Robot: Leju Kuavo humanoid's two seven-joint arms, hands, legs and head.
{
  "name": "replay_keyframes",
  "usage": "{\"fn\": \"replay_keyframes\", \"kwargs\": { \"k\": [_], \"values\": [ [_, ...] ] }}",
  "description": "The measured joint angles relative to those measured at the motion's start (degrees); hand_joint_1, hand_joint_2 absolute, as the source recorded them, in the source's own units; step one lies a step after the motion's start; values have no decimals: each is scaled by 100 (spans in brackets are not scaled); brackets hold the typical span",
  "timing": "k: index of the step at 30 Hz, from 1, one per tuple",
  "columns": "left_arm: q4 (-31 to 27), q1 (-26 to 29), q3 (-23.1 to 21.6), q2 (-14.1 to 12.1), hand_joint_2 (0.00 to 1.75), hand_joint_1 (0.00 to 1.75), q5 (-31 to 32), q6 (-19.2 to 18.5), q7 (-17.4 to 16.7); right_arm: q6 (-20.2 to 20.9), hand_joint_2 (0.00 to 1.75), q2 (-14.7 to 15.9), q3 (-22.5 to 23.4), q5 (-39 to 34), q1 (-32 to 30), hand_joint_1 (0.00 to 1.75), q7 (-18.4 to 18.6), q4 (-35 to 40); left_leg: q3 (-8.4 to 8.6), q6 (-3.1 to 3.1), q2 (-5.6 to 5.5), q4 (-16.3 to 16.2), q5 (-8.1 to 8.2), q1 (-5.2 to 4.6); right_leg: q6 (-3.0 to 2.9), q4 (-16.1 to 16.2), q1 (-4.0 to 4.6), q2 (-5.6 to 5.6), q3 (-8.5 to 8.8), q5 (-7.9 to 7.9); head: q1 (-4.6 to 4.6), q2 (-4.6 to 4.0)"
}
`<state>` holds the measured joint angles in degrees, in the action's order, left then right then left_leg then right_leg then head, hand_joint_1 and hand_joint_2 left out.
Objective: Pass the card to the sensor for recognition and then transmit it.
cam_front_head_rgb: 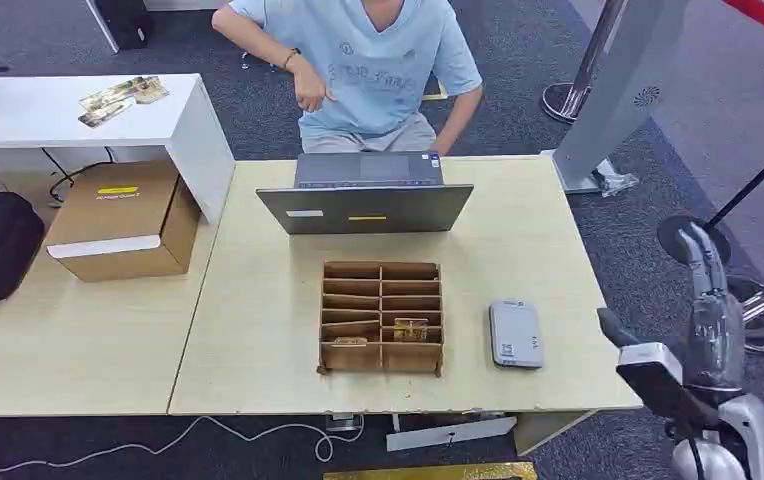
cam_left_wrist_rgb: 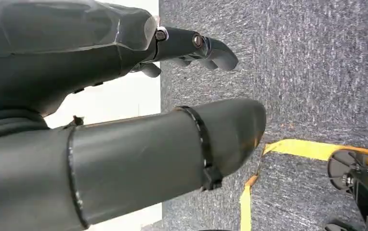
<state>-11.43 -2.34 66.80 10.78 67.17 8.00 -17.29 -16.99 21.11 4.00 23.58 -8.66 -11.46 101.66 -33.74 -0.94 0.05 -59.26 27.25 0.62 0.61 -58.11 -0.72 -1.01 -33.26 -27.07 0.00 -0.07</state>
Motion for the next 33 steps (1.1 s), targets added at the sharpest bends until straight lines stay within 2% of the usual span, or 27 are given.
{"fn": "replay_keyframes", "kwargs": {
  "k": [2, 3, 8, 11, 16, 22, 25, 28, 30, 33],
  "values": [
    [0, -1, 37, 4, 0, 0, -22, 24, 0, 653, 0, -152, 44, -1217, -223, 0, -59, 109, 0, 0, 2, 0, 0, 1, 0, 0, 1, 4, 0, 0, -2, 0],
    [0, -2, 61, 9, 0, 0, -26, 24, 0, 758, 0, -220, 54, -1465, -315, 0, -74, 140, 0, 0, 2, 0, 0, 0, 0, 0, 0, 4, -1, 0, -4, 0],
    [0, -2, 109, 22, 0, 0, -31, 31, 0, 1234, 0, -407, 52, -1960, -568, 0, -83, 172, 0, 0, 3, 0, 0, 0, 0, 0, 0, 6, -1, 0, -4, 0],
    [0, -6, 127, 33, 0, 0, -44, 39, -9, 1277, 0, -546, -108, -1789, -622, 0, -89, 100, 1, 0, 9, 1, 0, 0, 0, 0, 0, 11, -1, 0, -2, 0],
    [0, -11, 186, 70, 0, 0, -81, 66, -17, 849, 0, -854, -599, -1126, -617, 0, -19, -131, 2, -1, 10, 1, -1, 2, -1, -1, 2, 11, -1, 0, -4, 0],
    [0, -11, 214, 83, 0, 0, -81, 79, -18, 779, 0, -1018, -866, -1055, -590, 0, 11, -280, 1, -3, 10, 1, -2, 1, -1, -2, 1, 10, 0, 0, -2, 0],
    [0, -15, 219, 87, 0, 0, -76, 79, -99, 477, 0, -1101, -1010, -355, -521, 0, 123, -341, 1, -3, 12, 1, -2, 1, -1, -2, 1, 15, 0, 0, -2, 0],
    [0, -39, 240, 109, 0, 0, -76, 103, -120, 238, 0, -1326, -1304, 520, -294, 0, 299, -518, 5, -3, 19, 2, -2, 1, -2, -2, 1, 23, -1, 1, -2, 0],
    [0, -62, 249, 135, 0, 0, -81, 103, -120, -74, 0, -1449, -1522, 1263, -127, 0, 398, -674, 6, -5, 19, 2, -6, 2, -3, -3, 1, 21, -1, 2, -2, 0],
    [0, -76, 256, 164, 0, 0, -72, 103, -120, -627, 0, -1617, -1692, 2400, 21, 0, 761, -796, 6, -9, 17, 1, -9, 2, -4, -5, 1, 18, 0, 3, -2, 0]
  ]
}}
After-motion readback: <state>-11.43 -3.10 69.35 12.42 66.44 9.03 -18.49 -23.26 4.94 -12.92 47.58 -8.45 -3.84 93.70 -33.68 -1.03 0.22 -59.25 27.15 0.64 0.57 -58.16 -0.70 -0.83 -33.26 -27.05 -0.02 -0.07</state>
